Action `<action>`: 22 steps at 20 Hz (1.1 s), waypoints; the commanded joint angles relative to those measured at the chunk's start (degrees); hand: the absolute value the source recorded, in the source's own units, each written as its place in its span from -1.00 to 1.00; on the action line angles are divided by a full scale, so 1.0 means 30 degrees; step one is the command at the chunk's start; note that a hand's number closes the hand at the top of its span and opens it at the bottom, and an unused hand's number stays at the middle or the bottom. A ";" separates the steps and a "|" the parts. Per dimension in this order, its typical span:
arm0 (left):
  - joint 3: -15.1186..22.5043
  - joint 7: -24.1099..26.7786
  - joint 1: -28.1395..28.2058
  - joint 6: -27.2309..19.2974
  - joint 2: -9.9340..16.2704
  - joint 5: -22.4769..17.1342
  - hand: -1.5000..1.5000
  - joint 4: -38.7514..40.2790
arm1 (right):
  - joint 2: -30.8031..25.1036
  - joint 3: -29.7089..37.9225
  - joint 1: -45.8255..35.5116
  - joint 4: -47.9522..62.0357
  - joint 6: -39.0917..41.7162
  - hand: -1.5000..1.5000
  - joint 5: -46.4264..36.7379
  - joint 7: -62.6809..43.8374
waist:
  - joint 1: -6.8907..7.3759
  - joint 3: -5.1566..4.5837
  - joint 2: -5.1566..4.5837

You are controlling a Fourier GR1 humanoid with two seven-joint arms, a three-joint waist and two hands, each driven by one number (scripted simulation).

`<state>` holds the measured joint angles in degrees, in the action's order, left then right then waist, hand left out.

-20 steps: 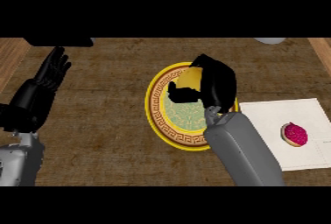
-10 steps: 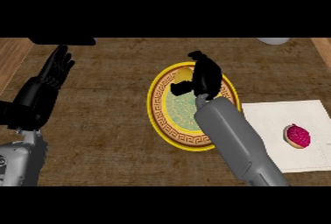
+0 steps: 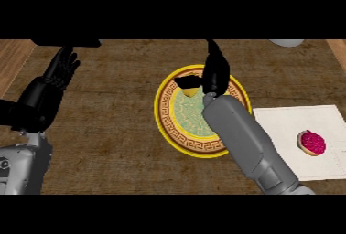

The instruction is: Pick the lemon from the placemat and place it in the plate

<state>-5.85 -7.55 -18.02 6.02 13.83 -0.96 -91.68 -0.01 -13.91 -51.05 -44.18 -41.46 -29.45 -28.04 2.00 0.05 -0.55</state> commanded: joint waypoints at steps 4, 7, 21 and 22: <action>-0.0760 0.0355 0.0320 0.0122 0.0438 -0.0144 0.00 0.0234 | -0.0288 0.1812 0.0915 -0.2792 -0.1305 -1.00 0.3269 0.2949 | -0.0631 -0.0004 0.0178; -0.0629 0.0582 0.1028 0.0309 0.0156 -0.0243 0.00 -0.0045 | -0.0189 0.1864 0.2668 -0.4291 -0.1821 -1.00 0.3188 0.3096 | -0.0710 -0.0014 0.0213; -0.1017 -0.0848 0.1141 0.0126 0.0316 -0.0302 0.00 -0.1461 | -0.4746 0.2561 1.4565 -1.7219 0.2220 -1.00 0.6323 0.5151 | -0.0885 -0.0010 0.0255; -0.1325 0.0005 0.1251 0.0675 0.0650 -0.0525 0.00 -0.0752 | -0.5419 0.3287 1.5184 -1.7133 0.2868 -1.00 0.7107 0.6010 | -0.0909 -0.0009 0.0229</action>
<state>-8.65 -8.33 -15.00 6.72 14.84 -1.52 -94.03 -11.56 -7.08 -13.76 -89.36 -37.80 -12.95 -14.10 -0.74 0.01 0.22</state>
